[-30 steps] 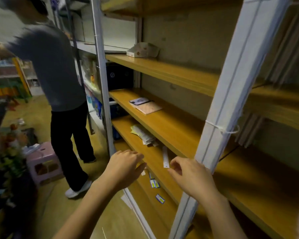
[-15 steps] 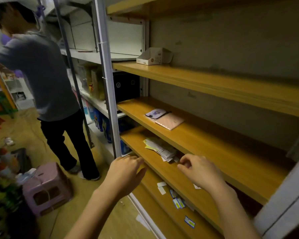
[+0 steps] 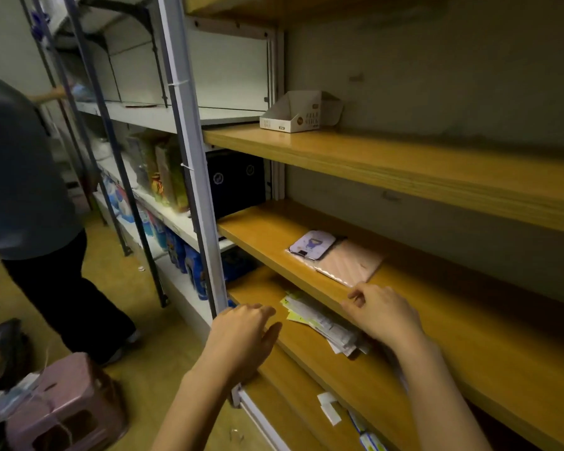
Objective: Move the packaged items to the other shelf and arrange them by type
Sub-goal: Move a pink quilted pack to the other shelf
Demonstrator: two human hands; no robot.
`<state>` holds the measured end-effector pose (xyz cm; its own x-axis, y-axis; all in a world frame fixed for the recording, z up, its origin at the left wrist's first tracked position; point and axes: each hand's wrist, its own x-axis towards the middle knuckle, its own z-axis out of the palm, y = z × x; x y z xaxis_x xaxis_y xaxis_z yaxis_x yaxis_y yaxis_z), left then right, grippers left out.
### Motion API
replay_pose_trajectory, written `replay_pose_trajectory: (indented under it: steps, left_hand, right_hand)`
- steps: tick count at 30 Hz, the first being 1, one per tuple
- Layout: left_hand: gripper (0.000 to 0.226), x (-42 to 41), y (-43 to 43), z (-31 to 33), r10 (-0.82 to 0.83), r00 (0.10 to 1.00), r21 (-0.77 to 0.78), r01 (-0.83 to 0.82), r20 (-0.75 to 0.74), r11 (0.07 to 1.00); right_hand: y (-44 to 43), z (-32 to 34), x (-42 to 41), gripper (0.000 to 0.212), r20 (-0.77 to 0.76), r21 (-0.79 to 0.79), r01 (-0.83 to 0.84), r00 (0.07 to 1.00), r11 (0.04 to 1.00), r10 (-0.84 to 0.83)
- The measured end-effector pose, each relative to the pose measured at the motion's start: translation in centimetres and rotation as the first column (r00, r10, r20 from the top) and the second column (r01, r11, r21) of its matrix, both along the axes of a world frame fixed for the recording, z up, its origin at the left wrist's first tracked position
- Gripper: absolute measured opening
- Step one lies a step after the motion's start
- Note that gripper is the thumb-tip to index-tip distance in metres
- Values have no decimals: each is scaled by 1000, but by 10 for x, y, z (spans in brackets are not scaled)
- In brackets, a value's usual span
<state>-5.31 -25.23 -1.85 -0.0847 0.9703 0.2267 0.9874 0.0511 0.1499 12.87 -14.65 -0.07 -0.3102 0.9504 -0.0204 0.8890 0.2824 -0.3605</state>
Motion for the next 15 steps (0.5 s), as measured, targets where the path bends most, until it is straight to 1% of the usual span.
replay_pose_trajectory:
  steps: [2, 4, 7, 10, 12, 15]
  left_hand:
    - [32, -13, 29, 5, -35, 999, -7, 35, -2, 999]
    - [32, -24, 56, 10, -73, 997, -10, 73, -12, 997]
    - [32, -40, 95, 9, -121, 992, 3, 121, -34, 993]
    - [31, -56, 129, 2, -162, 986, -20, 162, -26, 987]
    - [34, -65, 147, -2, -187, 982, -48, 186, -18, 981]
    - [40, -80, 172, -7, -234, 972, -42, 234, -7, 971]
  right_hand:
    - [26, -1, -12, 35, 1, 14, 59, 998, 998, -59]
    - [50, -3, -22, 40, -14, 12, 139, 990, 990, -139]
    - [80, -13, -31, 55, -38, -23, 273, 961, 962, -273]
    - [102, -29, -38, 66, -61, -88, 344, 935, 935, -350]
    - [111, -39, -43, 76, -59, -110, 401, 911, 909, -409]
    - [123, -49, -52, 90, -47, -110, 499, 861, 860, -506]
